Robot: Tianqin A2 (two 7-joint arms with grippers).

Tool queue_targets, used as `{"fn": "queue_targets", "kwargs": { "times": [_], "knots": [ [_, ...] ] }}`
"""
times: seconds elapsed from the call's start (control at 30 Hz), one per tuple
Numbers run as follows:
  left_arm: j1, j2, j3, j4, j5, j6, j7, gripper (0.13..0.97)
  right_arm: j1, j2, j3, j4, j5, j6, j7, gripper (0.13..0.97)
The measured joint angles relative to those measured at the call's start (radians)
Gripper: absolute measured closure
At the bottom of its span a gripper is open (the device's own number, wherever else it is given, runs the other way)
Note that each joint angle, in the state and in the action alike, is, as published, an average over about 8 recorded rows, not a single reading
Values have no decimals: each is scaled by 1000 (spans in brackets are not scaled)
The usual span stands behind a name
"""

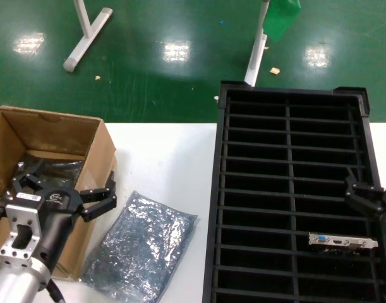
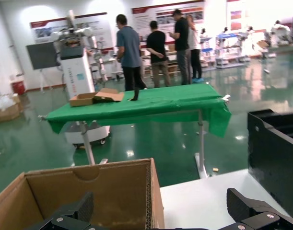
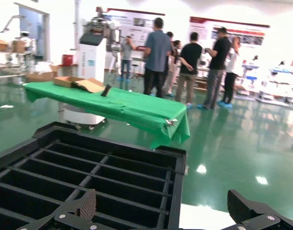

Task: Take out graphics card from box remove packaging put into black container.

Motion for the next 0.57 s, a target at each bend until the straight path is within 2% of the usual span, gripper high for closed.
{"fn": "queue_targets", "kwargs": {
  "times": [0.2,0.57],
  "knots": [
    [-7,9,17,-1,13,-41,-54,132,7,-39,-9,-20,11,30,-2,129],
    [-7,10,19,-2,14,-45,-58,132,8,-42,-10,-22,12,33,-2,129]
  ]
}}
